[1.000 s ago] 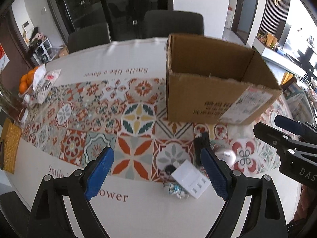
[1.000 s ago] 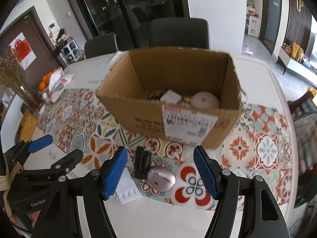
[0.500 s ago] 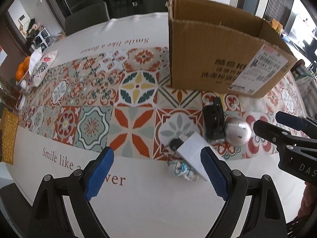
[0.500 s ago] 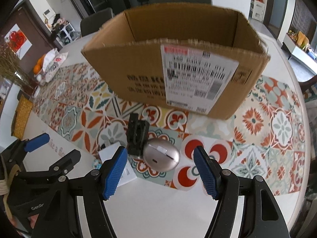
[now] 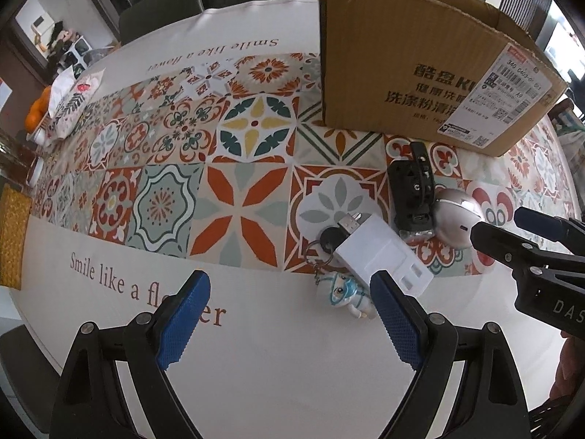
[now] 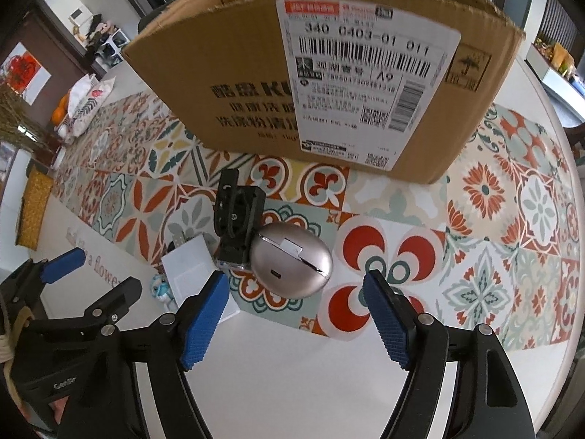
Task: Organize rigid objects
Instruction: 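Move the right gripper to the silver egg speaker while the left gripper approaches the astronaut keychain, then close the right gripper around the silver egg-shaped speaker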
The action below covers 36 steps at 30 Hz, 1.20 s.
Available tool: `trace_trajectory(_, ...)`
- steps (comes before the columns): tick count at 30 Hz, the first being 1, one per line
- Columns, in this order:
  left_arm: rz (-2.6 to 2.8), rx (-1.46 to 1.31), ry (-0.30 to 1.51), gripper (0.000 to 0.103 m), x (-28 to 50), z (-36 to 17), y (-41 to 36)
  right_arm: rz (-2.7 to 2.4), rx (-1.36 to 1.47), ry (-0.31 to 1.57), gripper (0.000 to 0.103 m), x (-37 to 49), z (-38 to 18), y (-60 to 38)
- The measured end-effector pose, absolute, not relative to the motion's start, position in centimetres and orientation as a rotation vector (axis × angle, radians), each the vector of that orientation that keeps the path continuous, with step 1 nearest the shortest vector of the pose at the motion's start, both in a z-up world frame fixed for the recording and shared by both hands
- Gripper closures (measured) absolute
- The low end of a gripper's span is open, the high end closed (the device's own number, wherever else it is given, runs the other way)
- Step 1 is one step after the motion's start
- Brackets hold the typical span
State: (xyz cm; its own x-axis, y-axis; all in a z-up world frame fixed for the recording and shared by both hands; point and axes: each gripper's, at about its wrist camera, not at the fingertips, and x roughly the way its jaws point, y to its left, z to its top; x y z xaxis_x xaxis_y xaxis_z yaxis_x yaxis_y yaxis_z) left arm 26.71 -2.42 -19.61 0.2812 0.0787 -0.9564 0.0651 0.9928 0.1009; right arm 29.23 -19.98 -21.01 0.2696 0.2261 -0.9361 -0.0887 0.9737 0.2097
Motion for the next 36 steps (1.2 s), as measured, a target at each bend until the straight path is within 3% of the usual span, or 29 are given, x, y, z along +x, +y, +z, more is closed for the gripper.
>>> trace_trajectory(31,0.032,0.071,1.363,0.013,26.7,-22.6,-0.6,0.183,-0.06,1.339,0.024,31.3,-26.1,-16.3)
trace_trajectory(36,0.025,0.061,1.37,0.013,26.6,-22.7,-0.5,0.182,-0.09,1.311,0.038,31.3,-26.0,-15.3)
